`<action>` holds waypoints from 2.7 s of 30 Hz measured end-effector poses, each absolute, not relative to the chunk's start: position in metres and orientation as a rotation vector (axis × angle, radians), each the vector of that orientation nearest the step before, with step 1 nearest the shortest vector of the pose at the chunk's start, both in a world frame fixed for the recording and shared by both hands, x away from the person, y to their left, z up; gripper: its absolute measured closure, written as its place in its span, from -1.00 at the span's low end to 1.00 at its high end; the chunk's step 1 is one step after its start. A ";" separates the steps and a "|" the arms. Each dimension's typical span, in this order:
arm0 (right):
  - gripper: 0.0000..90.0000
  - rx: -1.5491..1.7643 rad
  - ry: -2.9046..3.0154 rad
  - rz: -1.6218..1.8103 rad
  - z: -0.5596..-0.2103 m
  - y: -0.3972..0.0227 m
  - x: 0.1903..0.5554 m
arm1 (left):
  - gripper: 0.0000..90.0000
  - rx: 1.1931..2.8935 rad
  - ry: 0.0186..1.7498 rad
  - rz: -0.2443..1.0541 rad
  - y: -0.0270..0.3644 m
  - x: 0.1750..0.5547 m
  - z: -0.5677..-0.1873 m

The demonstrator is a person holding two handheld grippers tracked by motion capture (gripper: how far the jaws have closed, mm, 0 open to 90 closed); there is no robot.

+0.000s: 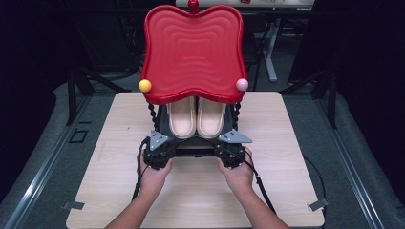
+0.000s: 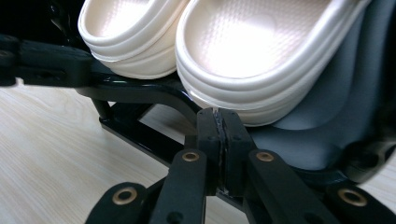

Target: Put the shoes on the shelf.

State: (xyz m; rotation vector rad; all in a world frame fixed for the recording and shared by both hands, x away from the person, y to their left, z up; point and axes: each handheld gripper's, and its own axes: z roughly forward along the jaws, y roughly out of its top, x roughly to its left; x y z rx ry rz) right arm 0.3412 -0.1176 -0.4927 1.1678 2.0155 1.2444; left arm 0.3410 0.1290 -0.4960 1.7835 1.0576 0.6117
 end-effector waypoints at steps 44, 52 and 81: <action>1.00 1.265 1.869 1.215 -0.484 -0.130 0.363 | 1.00 1.710 1.153 0.656 0.138 0.369 -0.484; 1.00 1.270 1.869 1.204 -0.483 -0.129 0.363 | 1.00 1.715 1.154 0.660 0.138 0.369 -0.484; 0.88 1.206 1.893 1.211 -0.480 -0.147 0.348 | 0.79 1.695 1.110 0.663 0.154 0.350 -0.478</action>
